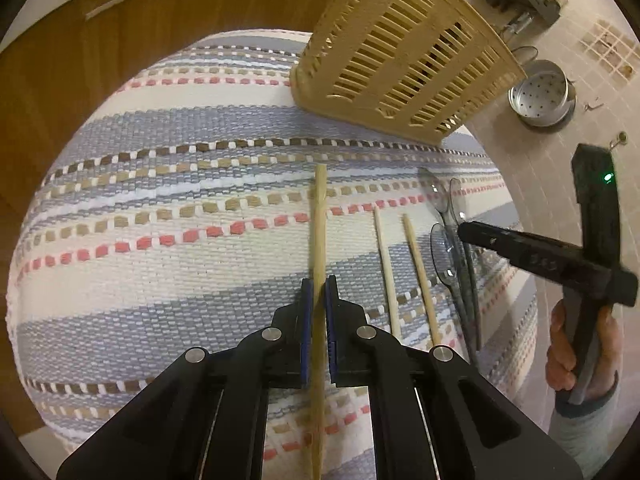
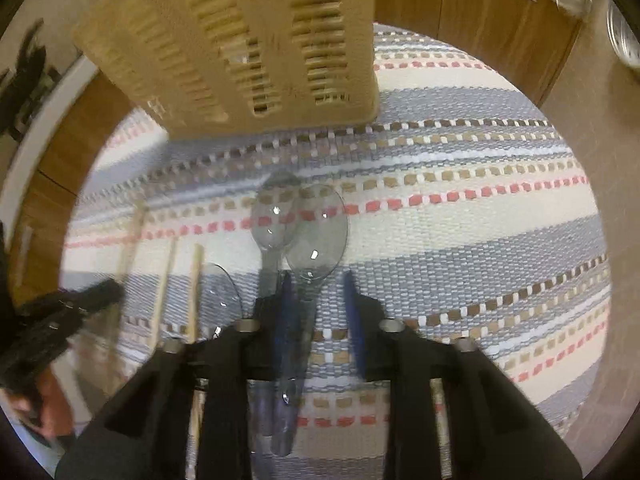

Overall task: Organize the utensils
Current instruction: 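Grasp a wooden chopstick with the left tool while the right tool grasps a clear spoon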

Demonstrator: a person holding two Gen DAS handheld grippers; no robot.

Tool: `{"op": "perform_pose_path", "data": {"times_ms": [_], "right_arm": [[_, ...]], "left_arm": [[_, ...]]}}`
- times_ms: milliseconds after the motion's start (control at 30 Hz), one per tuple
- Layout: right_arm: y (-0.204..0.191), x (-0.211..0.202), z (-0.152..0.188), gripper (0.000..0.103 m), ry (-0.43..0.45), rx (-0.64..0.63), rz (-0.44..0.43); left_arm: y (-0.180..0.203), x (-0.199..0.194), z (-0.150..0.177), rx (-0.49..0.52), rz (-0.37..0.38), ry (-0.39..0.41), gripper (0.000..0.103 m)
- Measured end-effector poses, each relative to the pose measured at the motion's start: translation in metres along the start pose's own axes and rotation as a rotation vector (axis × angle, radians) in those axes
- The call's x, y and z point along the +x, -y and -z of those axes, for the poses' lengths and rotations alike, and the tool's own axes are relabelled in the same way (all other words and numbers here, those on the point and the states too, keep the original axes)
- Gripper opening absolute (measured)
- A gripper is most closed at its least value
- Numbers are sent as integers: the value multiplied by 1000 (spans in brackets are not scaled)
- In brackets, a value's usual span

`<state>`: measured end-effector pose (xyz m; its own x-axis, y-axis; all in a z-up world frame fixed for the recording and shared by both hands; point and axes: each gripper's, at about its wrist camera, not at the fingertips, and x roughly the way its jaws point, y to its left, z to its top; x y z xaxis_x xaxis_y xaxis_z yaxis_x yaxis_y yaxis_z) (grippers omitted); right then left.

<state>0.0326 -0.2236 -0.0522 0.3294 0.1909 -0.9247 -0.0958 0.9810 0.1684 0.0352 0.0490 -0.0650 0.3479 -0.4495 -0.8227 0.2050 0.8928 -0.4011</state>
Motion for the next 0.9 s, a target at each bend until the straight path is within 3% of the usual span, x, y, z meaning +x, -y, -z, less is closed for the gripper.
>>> {"op": "perform_pose_path", "data": {"times_ms": [133, 267, 400, 533, 733, 800, 900], "right_arm": [[-3, 1, 0, 15, -20, -5, 13], [-10, 4, -6, 16, -54, -39, 48], [-21, 8, -12, 16, -77, -67, 72], [-26, 12, -19, 15, -97, -83, 62], [-17, 14, -26, 11, -118, -78, 34], [-18, 15, -28, 8, -112, -86, 43], [-15, 14, -24, 3, -86, -86, 22]], "left_arm": [[3, 1, -3, 36, -37, -10, 6], [12, 6, -17, 87, -120, 7, 21], [20, 16, -33, 129, -153, -22, 22], [35, 28, -45, 188, -224, -46, 21], [46, 37, -56, 199, -255, -72, 19], [52, 39, -55, 229, -323, -58, 4], [54, 34, -52, 217, -318, -26, 3]]}}
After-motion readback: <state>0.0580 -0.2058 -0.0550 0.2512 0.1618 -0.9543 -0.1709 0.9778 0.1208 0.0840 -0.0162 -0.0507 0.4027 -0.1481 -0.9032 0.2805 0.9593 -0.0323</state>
